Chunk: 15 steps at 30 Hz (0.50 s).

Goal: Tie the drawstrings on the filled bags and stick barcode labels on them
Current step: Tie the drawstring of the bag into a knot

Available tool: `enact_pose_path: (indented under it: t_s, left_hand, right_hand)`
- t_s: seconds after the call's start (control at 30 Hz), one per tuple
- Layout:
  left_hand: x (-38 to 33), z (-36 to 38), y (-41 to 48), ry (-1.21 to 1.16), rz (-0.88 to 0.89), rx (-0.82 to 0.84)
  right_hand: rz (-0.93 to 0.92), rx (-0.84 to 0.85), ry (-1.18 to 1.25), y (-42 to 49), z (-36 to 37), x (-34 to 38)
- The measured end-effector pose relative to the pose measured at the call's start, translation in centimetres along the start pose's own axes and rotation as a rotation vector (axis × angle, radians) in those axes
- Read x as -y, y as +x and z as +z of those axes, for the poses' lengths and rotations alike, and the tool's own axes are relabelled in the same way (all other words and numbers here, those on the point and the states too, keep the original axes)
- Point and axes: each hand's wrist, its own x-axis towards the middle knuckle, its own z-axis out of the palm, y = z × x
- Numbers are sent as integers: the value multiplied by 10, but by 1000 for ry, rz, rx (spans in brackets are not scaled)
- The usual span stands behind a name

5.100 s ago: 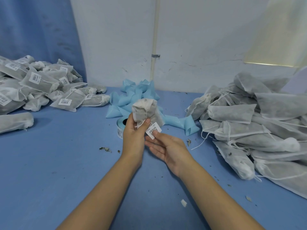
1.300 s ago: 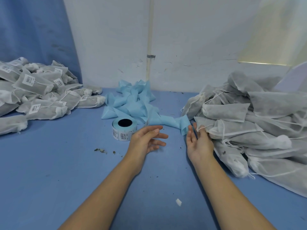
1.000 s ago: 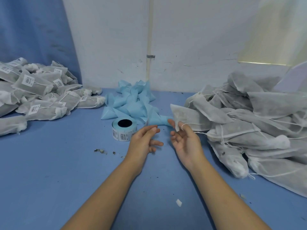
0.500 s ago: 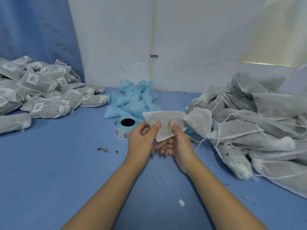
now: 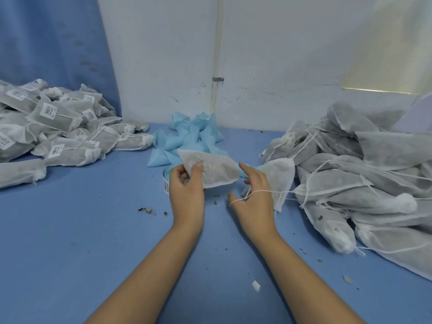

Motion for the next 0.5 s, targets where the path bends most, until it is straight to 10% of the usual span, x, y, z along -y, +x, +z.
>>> enact_pose_path:
  t_s: [0.2,0.5]
  left_hand:
    - [-6,3,-7,-73,-76,80]
    - [-3,3,-14,-78,-111,255]
  right_hand:
    - [-69,-24,-103,0,0,2]
    - [306,-25,513,3,-1,13]
